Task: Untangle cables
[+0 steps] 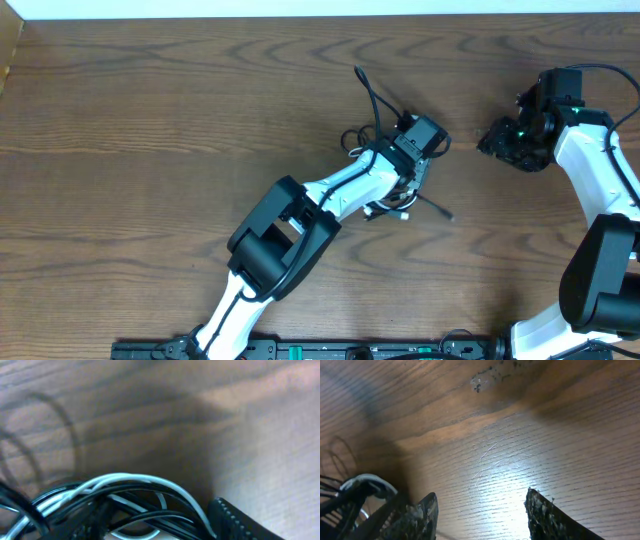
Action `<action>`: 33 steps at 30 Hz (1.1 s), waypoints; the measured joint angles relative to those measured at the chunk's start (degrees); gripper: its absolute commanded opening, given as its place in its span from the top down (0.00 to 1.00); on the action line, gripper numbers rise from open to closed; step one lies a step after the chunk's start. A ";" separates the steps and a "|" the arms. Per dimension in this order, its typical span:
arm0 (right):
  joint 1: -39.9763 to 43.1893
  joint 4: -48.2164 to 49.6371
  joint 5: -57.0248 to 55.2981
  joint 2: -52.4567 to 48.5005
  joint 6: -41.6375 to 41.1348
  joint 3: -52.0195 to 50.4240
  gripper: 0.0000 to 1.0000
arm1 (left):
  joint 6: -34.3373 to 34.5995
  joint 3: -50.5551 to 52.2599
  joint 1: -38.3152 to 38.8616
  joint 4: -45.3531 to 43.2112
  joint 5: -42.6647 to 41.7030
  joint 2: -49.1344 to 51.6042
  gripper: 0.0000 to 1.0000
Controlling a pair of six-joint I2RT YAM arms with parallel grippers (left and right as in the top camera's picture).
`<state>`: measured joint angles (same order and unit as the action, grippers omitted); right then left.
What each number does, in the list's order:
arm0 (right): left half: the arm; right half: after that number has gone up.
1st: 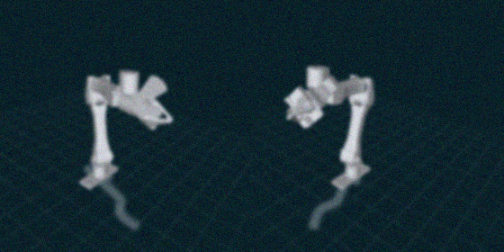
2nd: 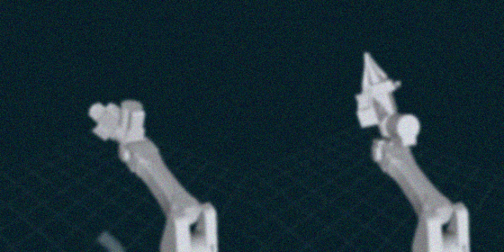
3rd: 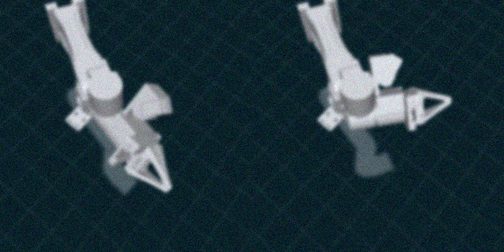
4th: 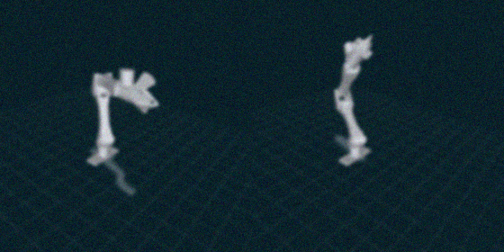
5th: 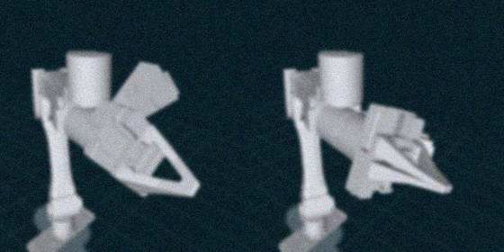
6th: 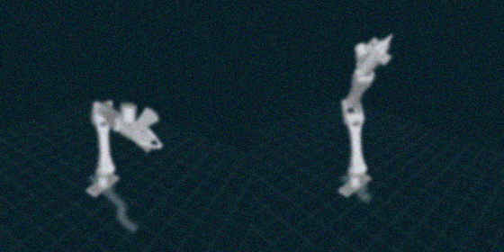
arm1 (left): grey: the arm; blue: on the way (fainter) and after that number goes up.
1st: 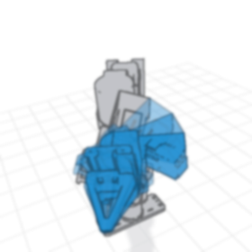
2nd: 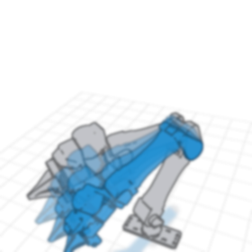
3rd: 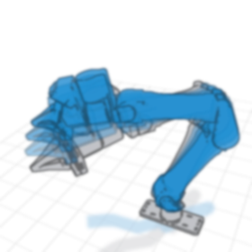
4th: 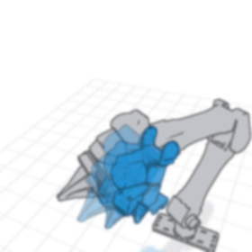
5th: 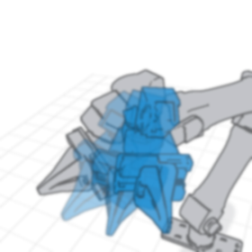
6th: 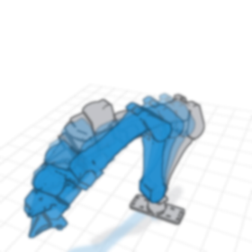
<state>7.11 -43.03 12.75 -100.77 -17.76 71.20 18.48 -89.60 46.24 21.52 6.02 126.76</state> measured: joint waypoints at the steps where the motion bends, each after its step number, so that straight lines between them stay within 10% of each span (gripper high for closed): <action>1: 0.00 0.02 0.00 0.00 0.00 0.00 0.48 | -1.09 0.00 -0.07 1.05 -0.90 -0.57 0.41; 23: -0.02 0.09 -0.07 0.00 0.44 0.00 0.48 | -7.98 -0.07 -0.07 1.20 -13.55 -0.85 0.45; 27: -0.02 -0.11 -0.17 0.00 0.83 0.00 0.48 | -5.27 -0.28 -0.11 1.42 -13.42 -0.42 0.61; 30: -0.02 -0.13 -0.17 0.00 1.05 0.00 0.48 | -4.11 -0.31 -0.11 2.08 -13.60 -0.39 0.91; 33: -0.02 -0.15 -0.17 0.00 1.25 0.00 0.48 | -3.26 -0.31 -0.11 2.12 -13.81 -0.35 0.92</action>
<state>7.09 -43.18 12.58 -100.77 -16.51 71.20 15.22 -89.91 46.13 23.64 -7.79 126.41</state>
